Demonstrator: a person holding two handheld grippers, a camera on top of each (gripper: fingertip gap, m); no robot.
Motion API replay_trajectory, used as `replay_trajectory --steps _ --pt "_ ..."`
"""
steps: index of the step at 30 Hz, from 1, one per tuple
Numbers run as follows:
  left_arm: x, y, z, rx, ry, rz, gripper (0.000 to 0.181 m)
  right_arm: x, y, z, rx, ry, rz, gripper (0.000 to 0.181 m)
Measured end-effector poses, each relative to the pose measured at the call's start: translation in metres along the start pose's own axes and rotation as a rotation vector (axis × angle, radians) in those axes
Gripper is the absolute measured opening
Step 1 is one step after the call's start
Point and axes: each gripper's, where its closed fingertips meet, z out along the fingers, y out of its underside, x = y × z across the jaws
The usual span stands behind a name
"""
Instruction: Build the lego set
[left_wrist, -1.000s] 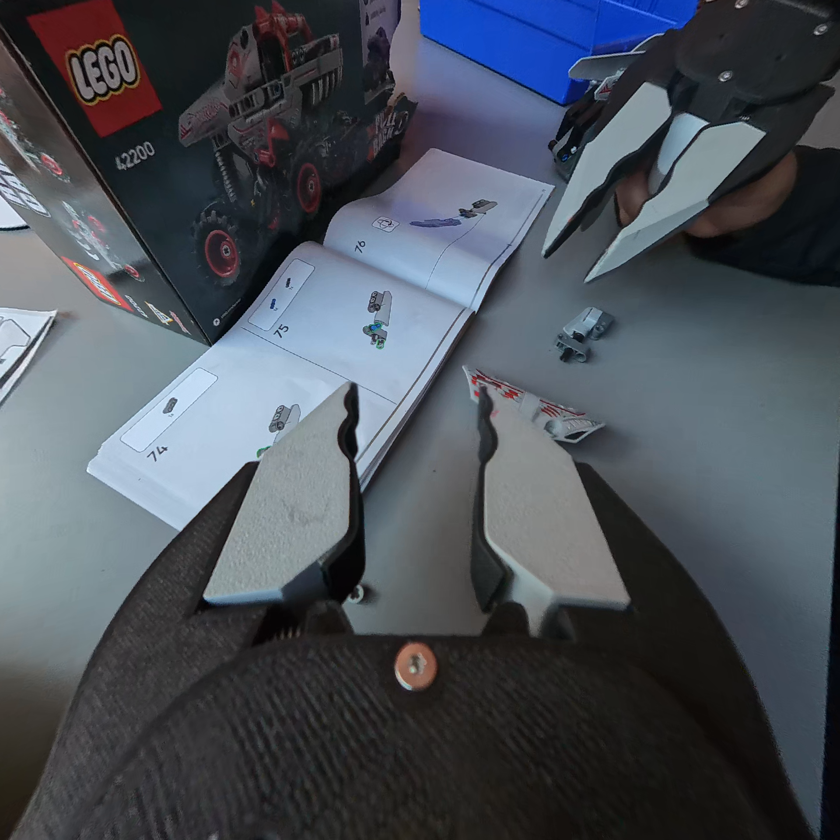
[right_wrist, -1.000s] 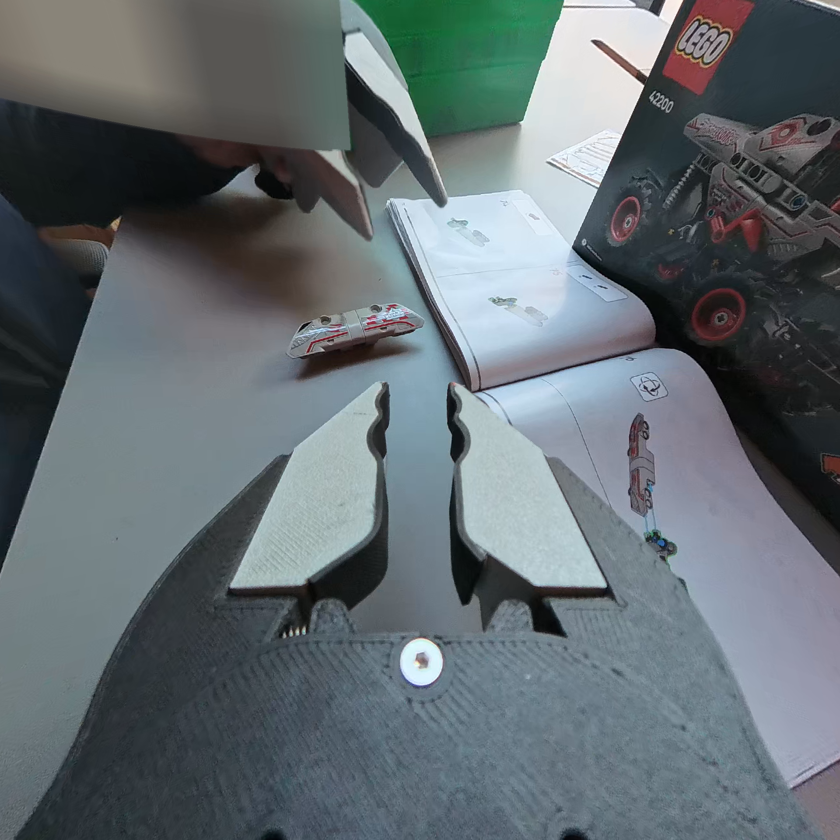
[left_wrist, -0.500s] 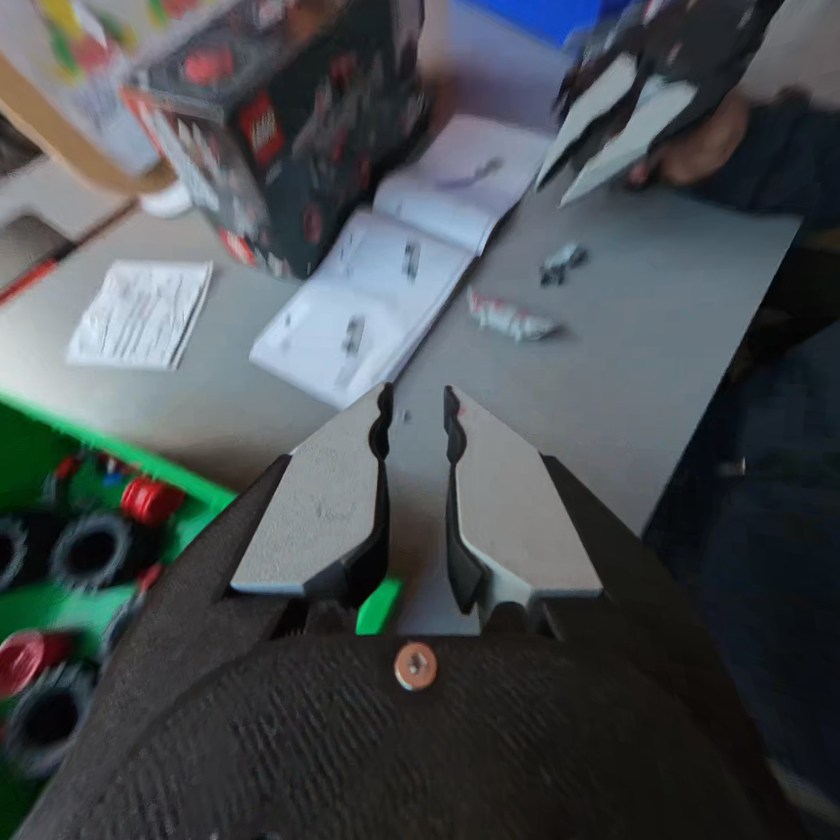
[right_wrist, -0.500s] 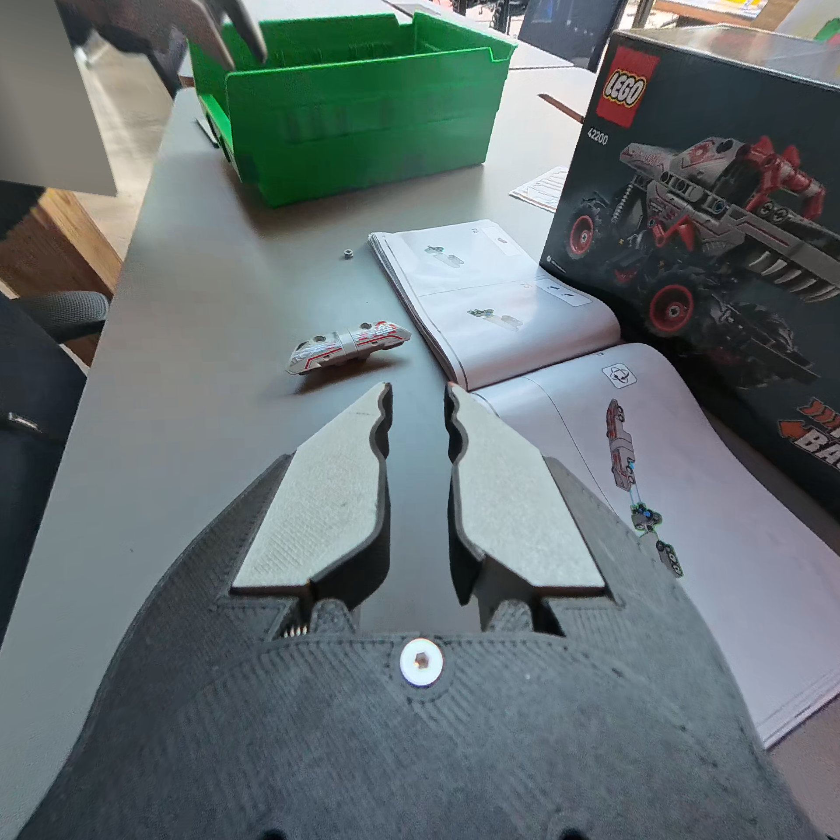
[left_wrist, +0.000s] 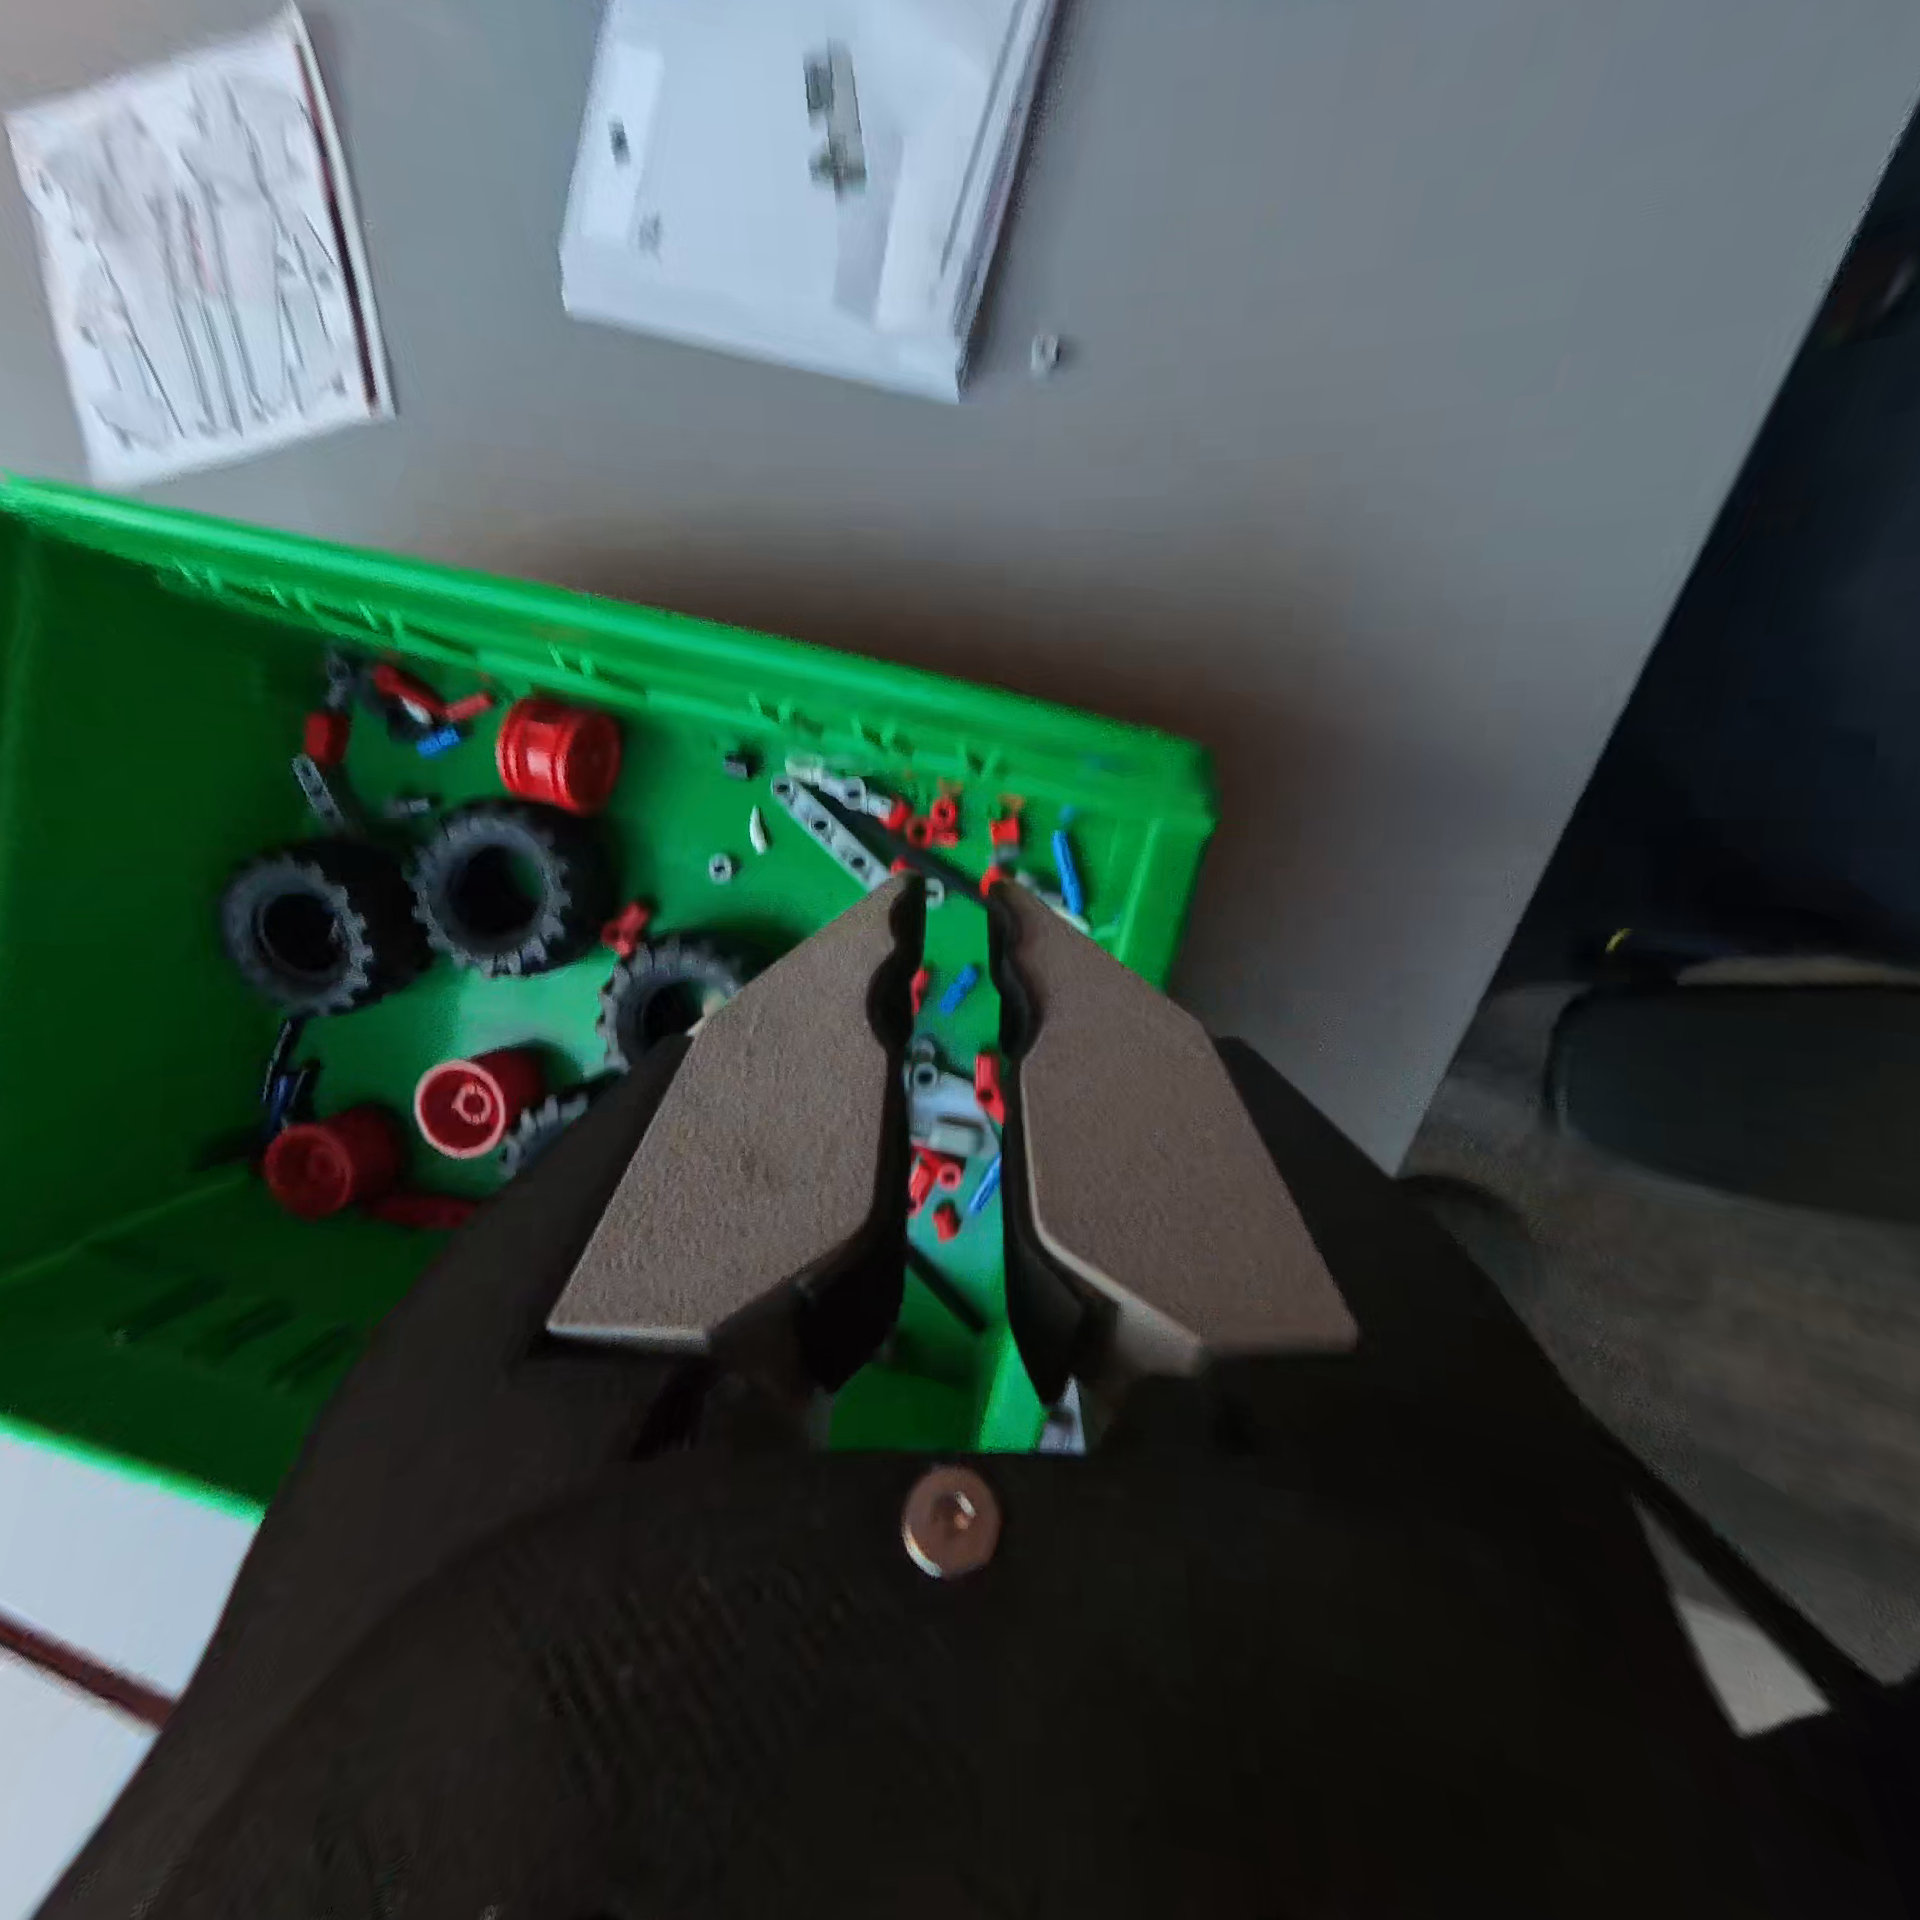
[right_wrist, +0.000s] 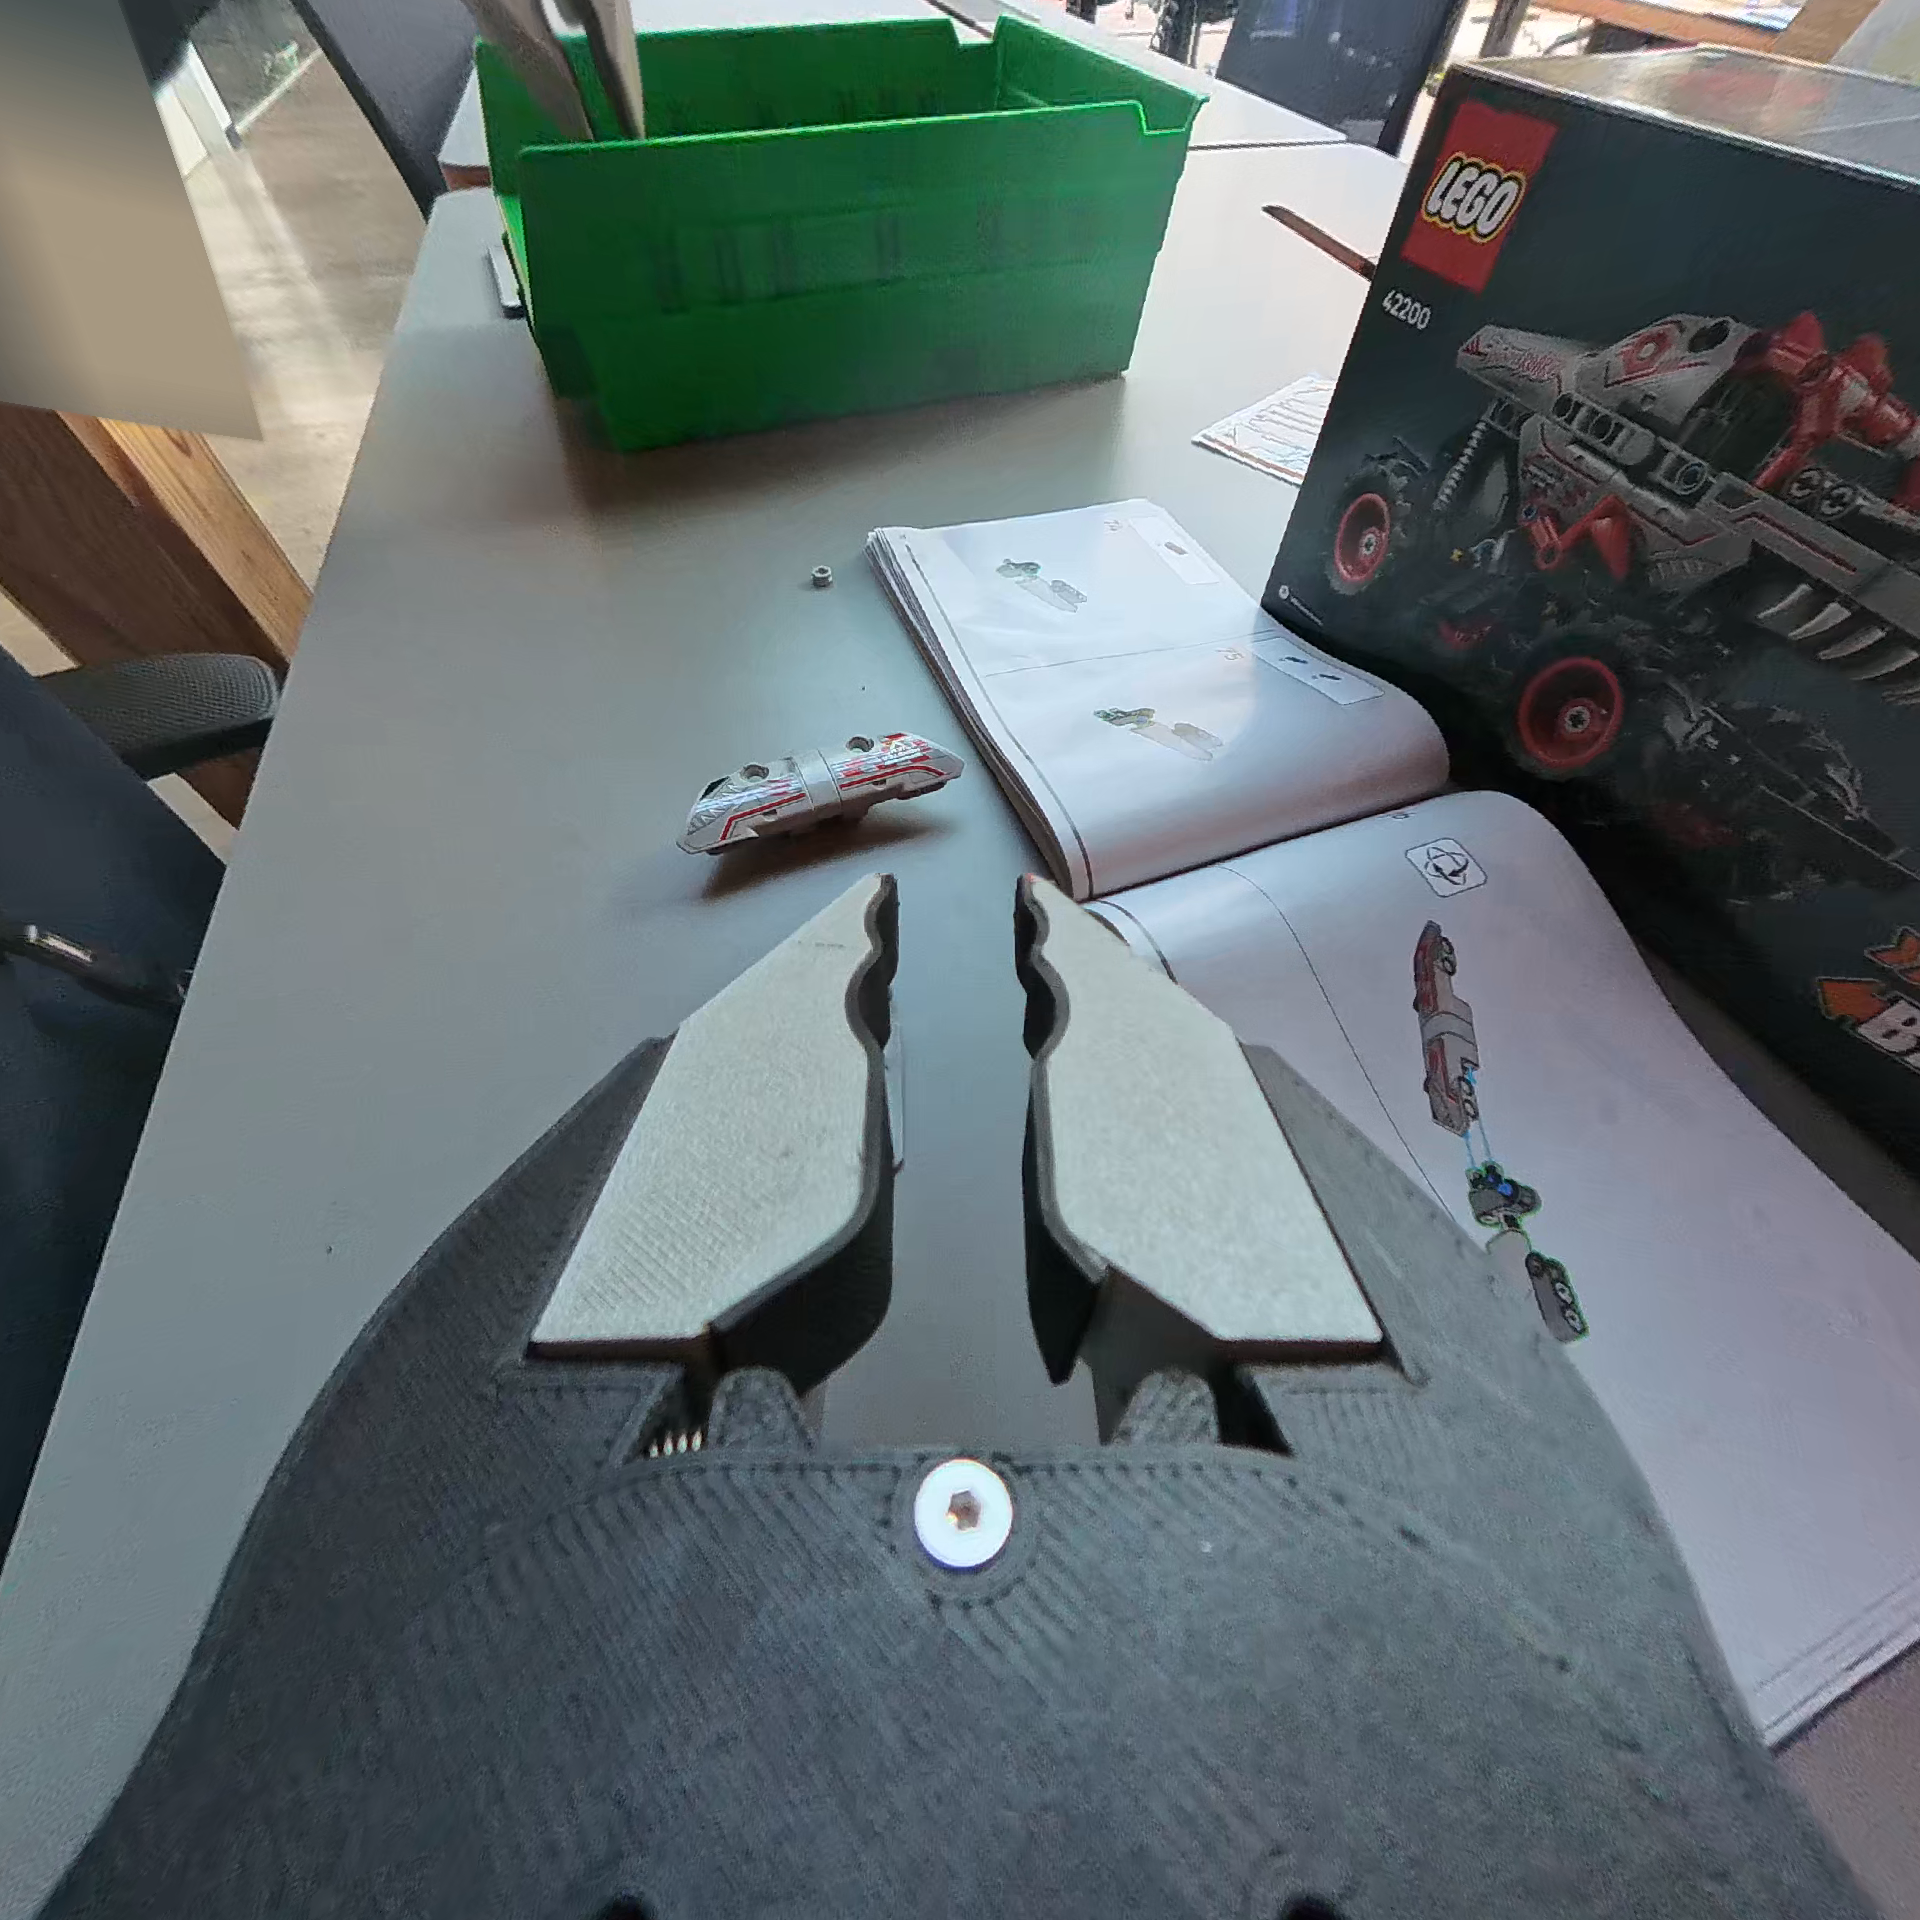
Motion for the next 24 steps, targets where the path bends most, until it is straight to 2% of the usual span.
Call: replay_trajectory --steps 3,6,10,14,20,24 --pt "0.0 0.037 0.02 -0.137 -0.002 0.032 0.009 -0.001 0.0 0.002 -0.002 -0.012 0.003 0.019" --pt "0.0 0.051 0.034 -0.171 0.0 0.015 0.007 -0.002 0.003 0.005 -0.019 -0.013 -0.005 0.019" --pt "-0.003 0.043 0.034 -0.072 -0.034 -0.01 0.008 -0.001 0.002 0.002 -0.016 0.006 -0.013 0.019" --pt "-0.009 0.046 0.037 -0.063 -0.08 -0.024 0.013 0.001 -0.001 -0.001 0.007 0.001 0.001 0.019" --pt "-0.018 0.035 0.038 0.033 -0.148 -0.029 0.012 -0.004 0.004 0.004 -0.019 -0.038 0.0 0.021" --pt "-0.023 0.029 0.042 0.094 -0.138 -0.047 0.013 -0.003 0.005 0.005 -0.029 -0.032 -0.029 0.021"
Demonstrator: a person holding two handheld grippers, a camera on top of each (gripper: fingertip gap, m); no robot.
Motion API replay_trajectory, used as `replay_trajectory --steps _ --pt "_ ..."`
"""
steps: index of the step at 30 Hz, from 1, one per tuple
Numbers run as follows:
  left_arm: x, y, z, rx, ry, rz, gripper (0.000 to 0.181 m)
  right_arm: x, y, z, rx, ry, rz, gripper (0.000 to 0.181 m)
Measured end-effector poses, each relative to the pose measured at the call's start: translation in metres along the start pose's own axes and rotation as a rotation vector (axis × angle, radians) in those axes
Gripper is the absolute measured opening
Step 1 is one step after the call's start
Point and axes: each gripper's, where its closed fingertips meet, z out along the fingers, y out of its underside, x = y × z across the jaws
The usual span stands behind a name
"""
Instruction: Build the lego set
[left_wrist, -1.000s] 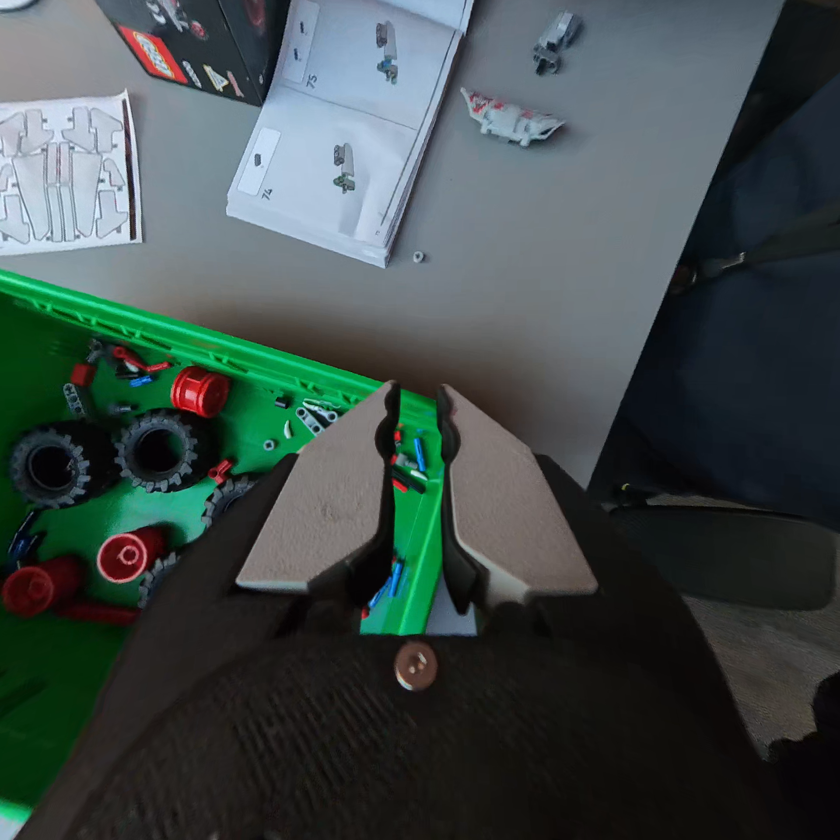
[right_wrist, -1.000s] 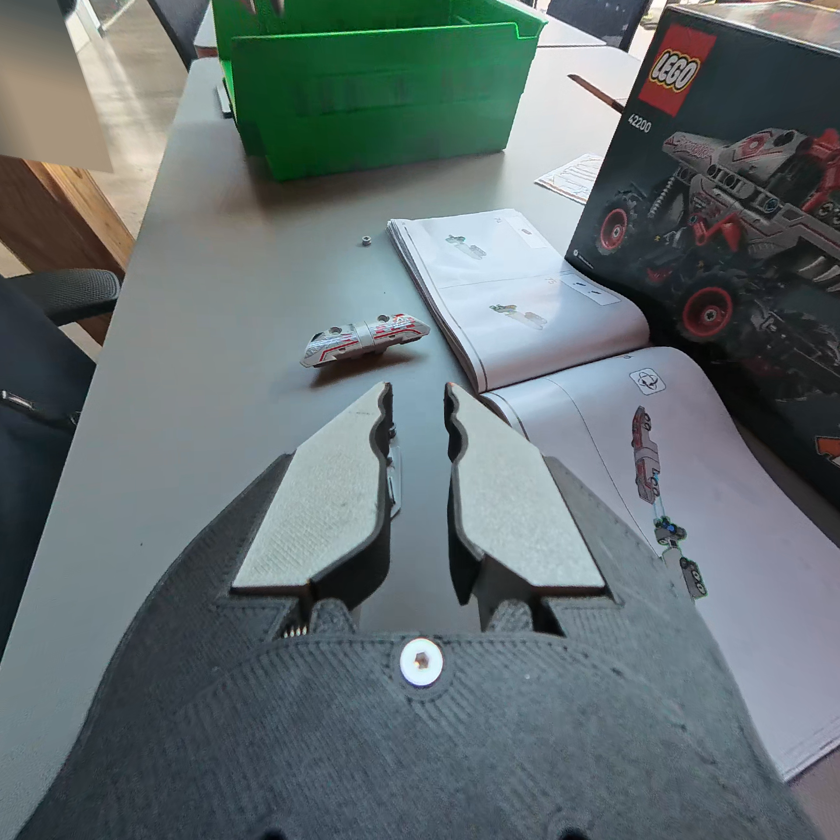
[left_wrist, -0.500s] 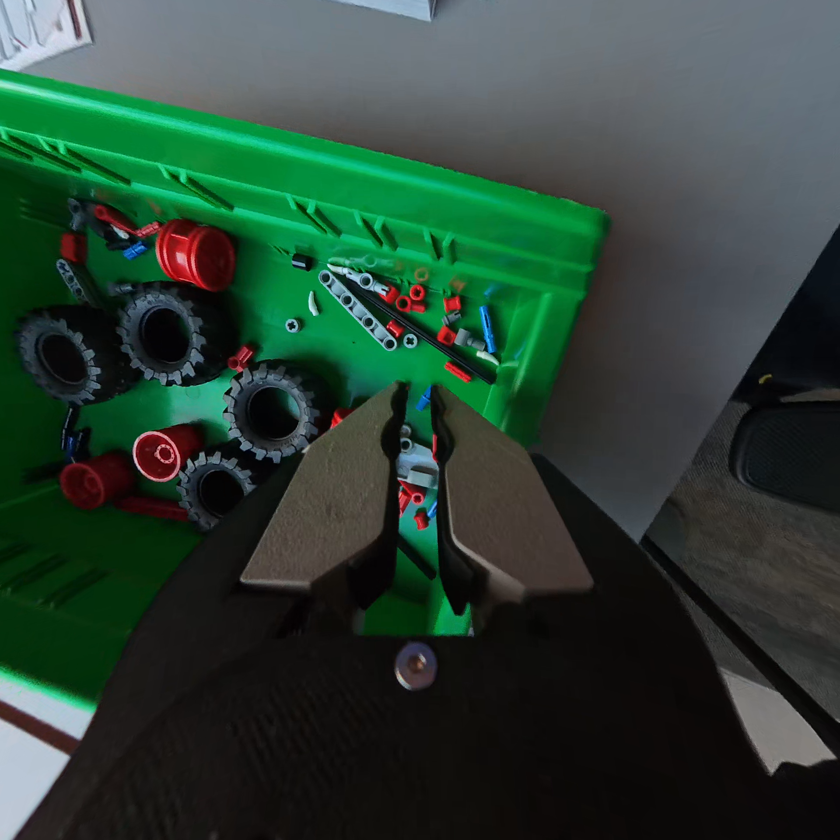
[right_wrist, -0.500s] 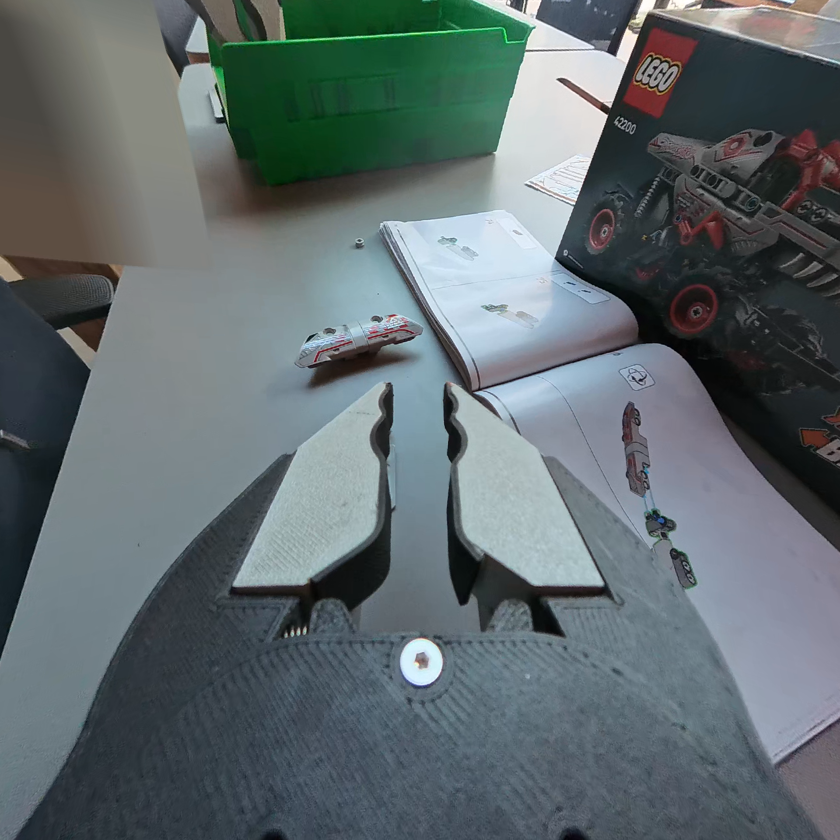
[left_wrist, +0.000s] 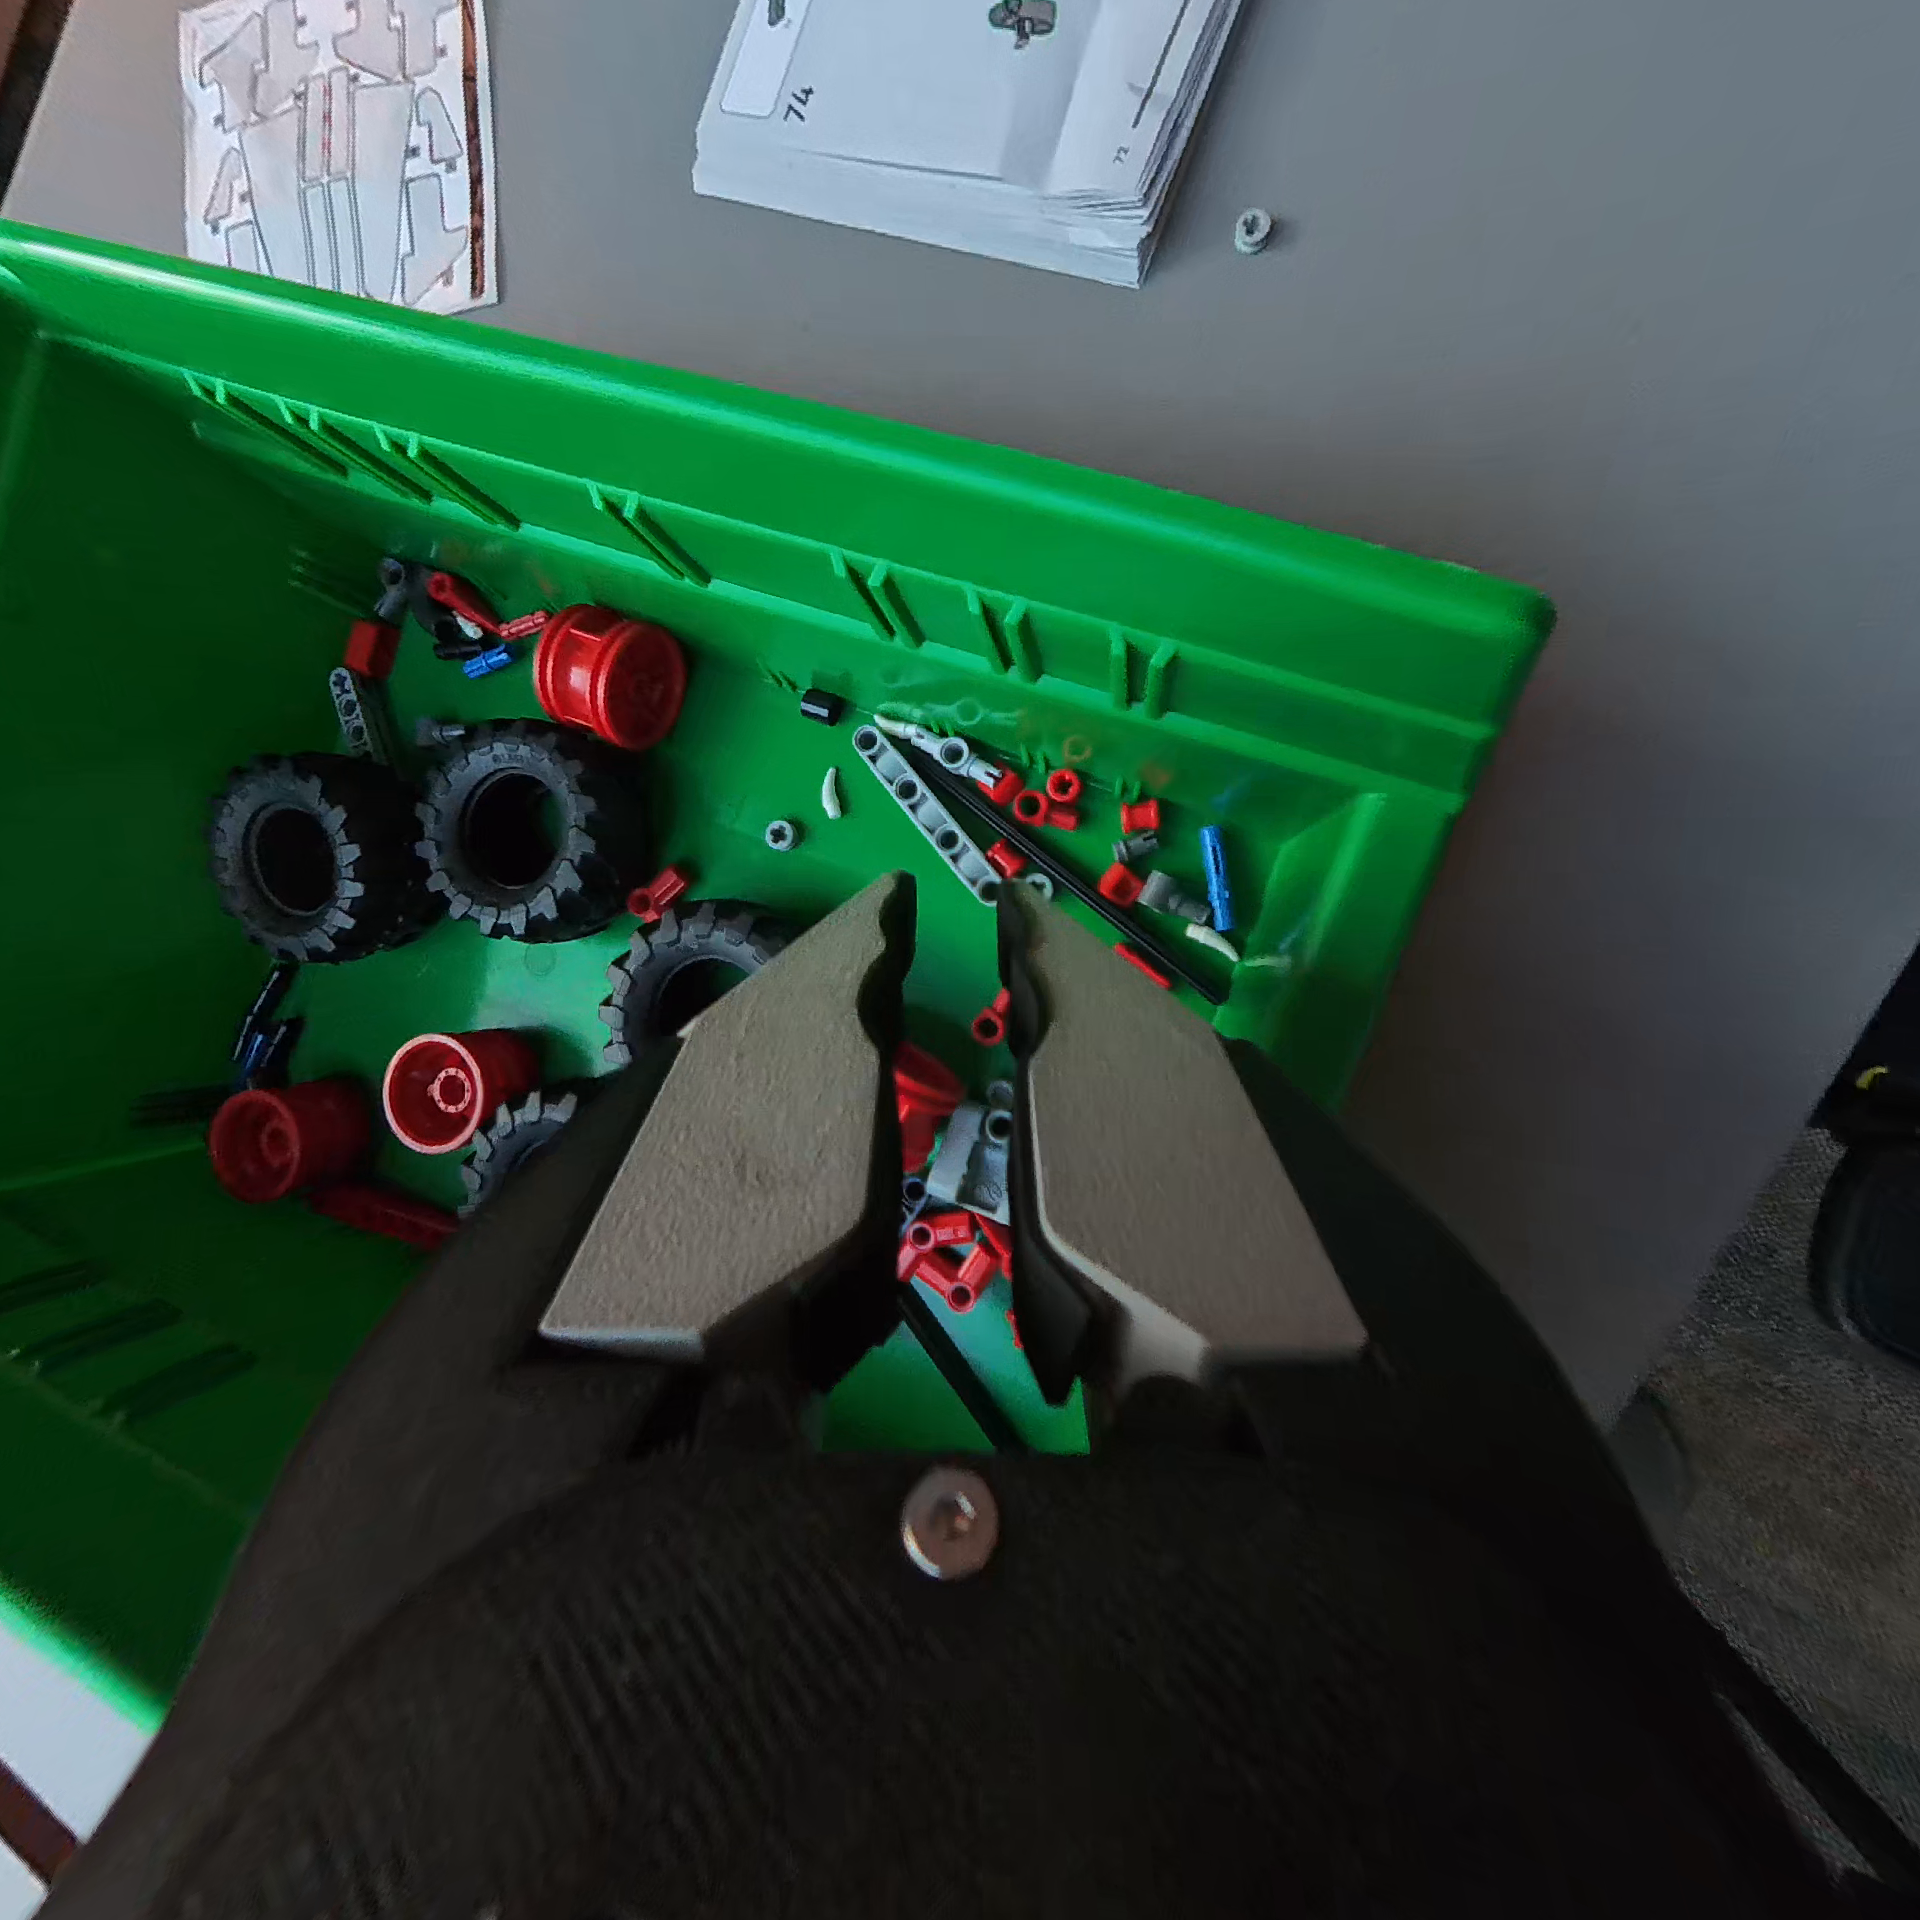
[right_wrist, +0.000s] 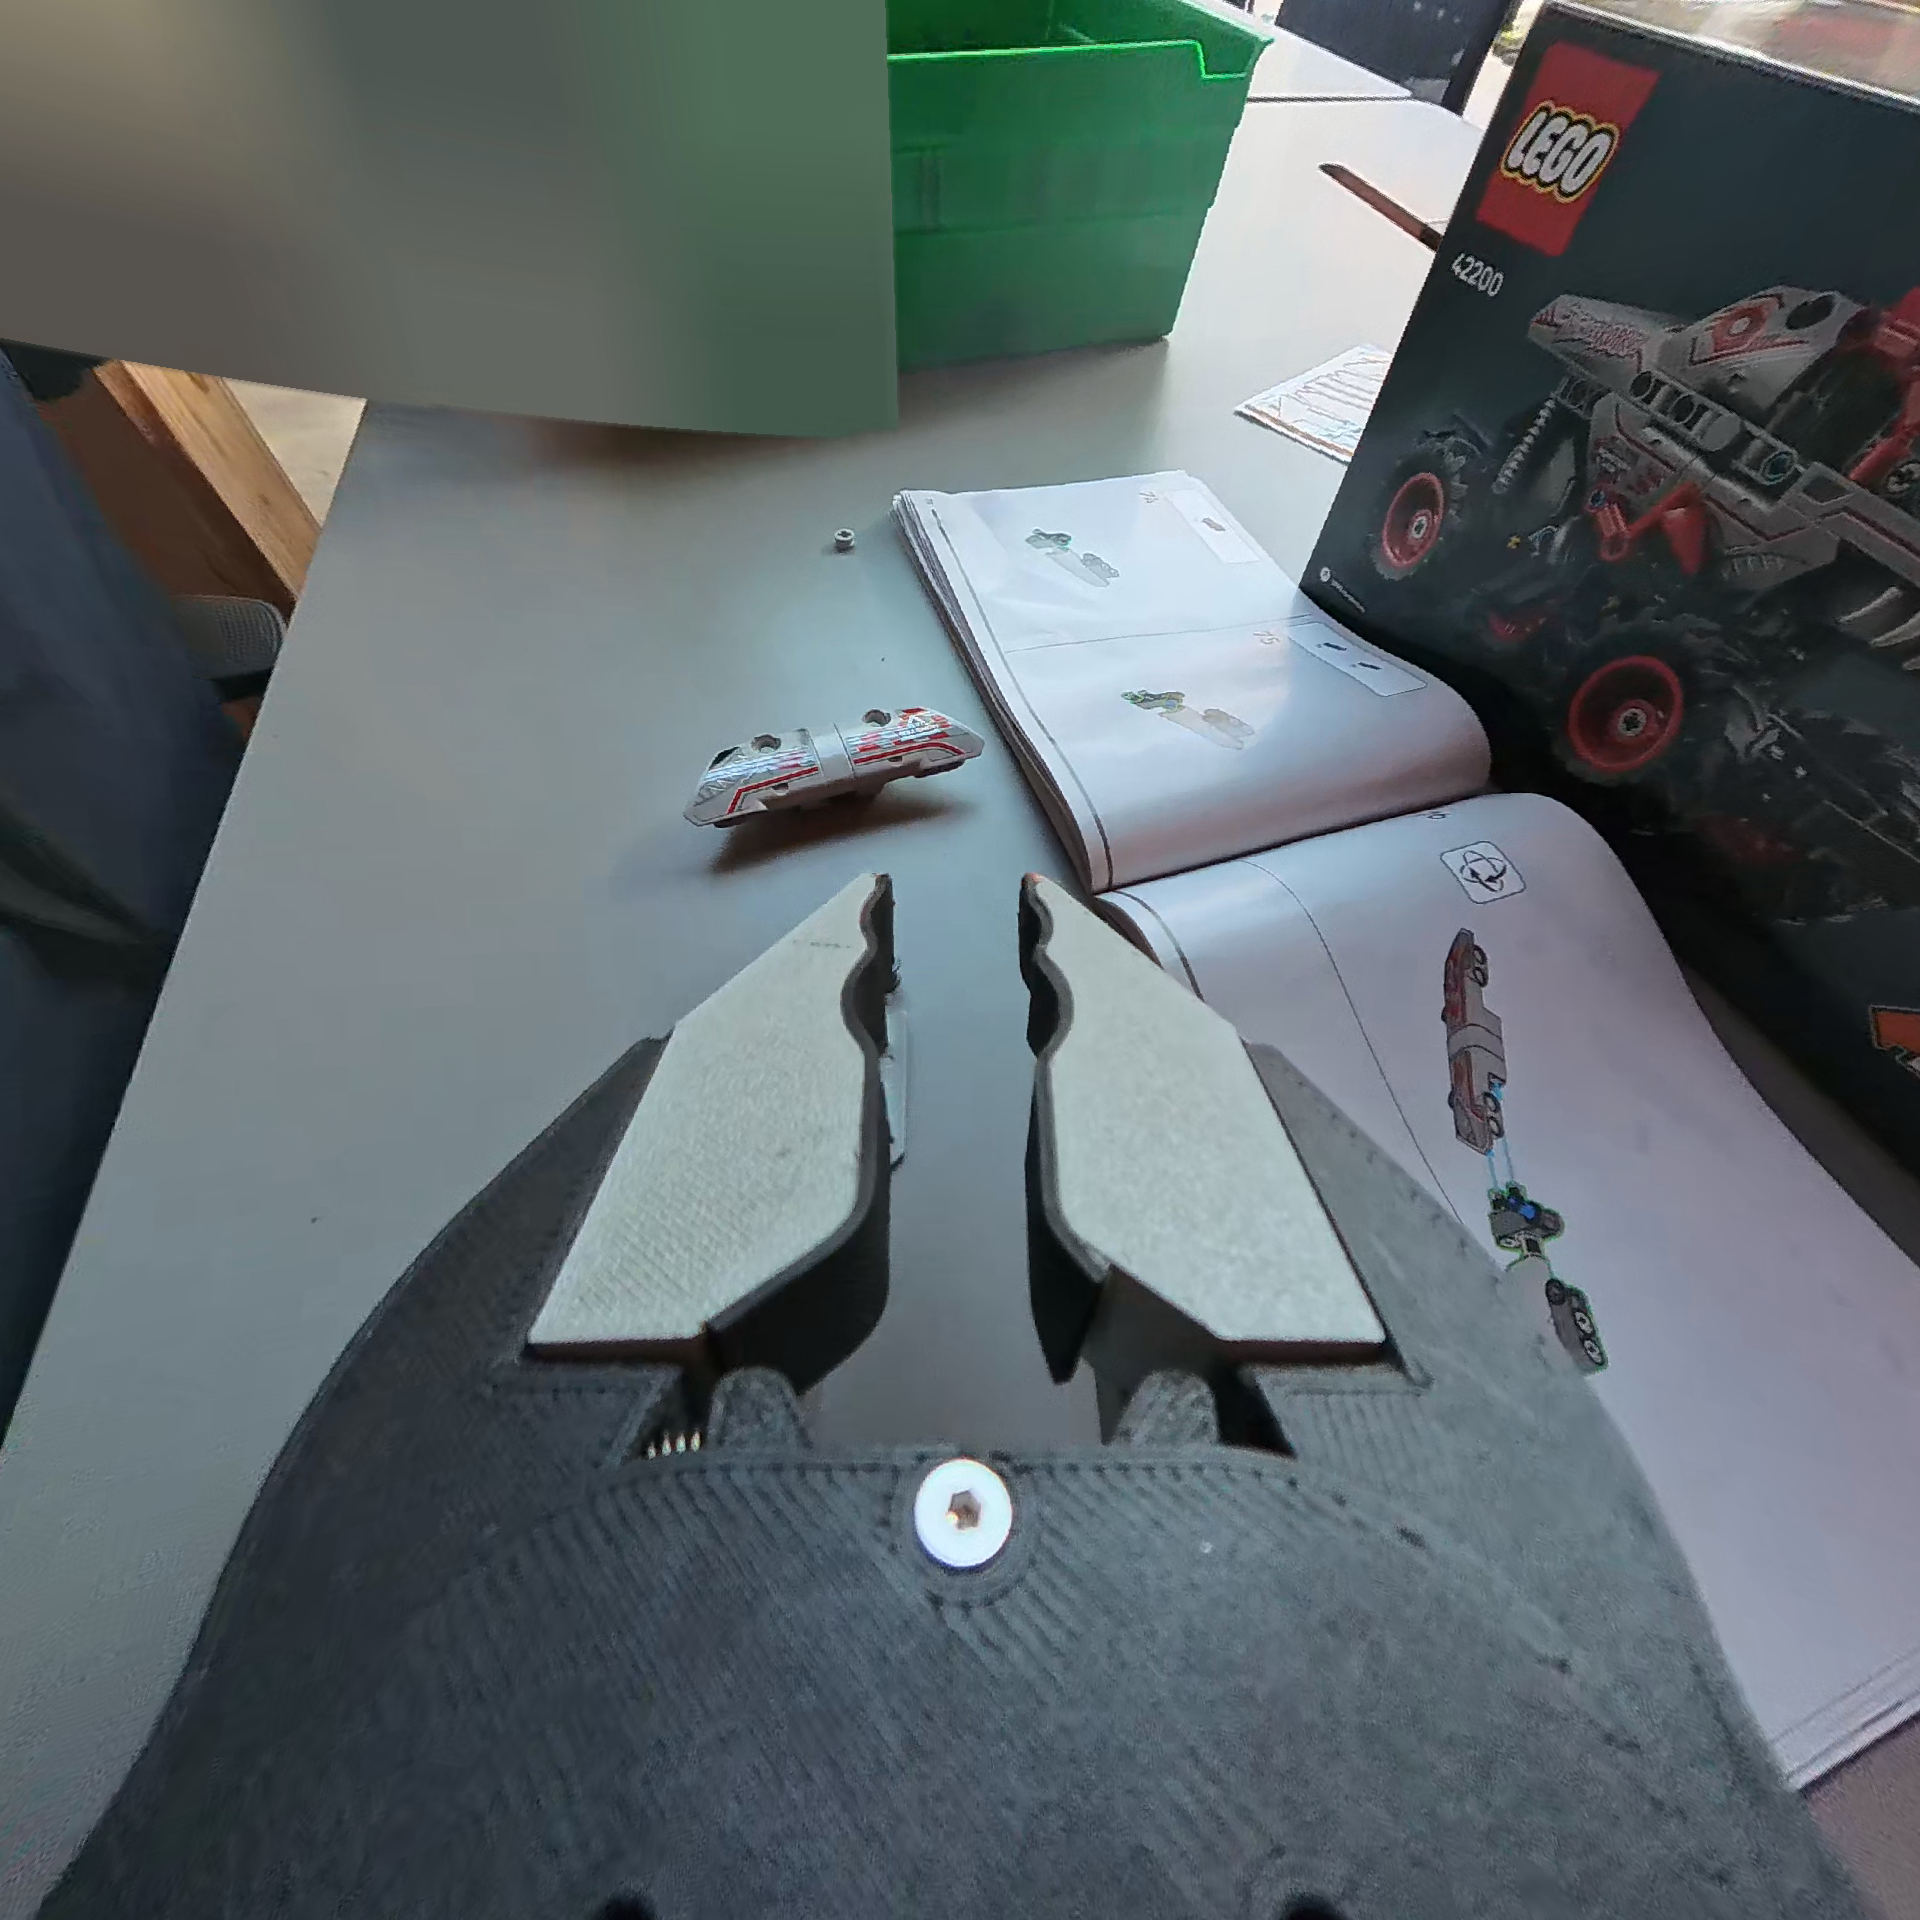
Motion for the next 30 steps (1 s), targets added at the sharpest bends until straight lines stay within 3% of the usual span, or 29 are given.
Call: replay_trajectory --steps 18,30 --pt "-0.008 -0.006 0.02 0.02 0.017 0.008 0.012 0.006 -0.004 -0.001 0.035 -0.07 0.086 0.025" --pt "-0.013 -0.012 0.015 0.036 0.004 -0.017 0.013 0.006 -0.005 -0.001 0.039 -0.073 0.085 0.026"
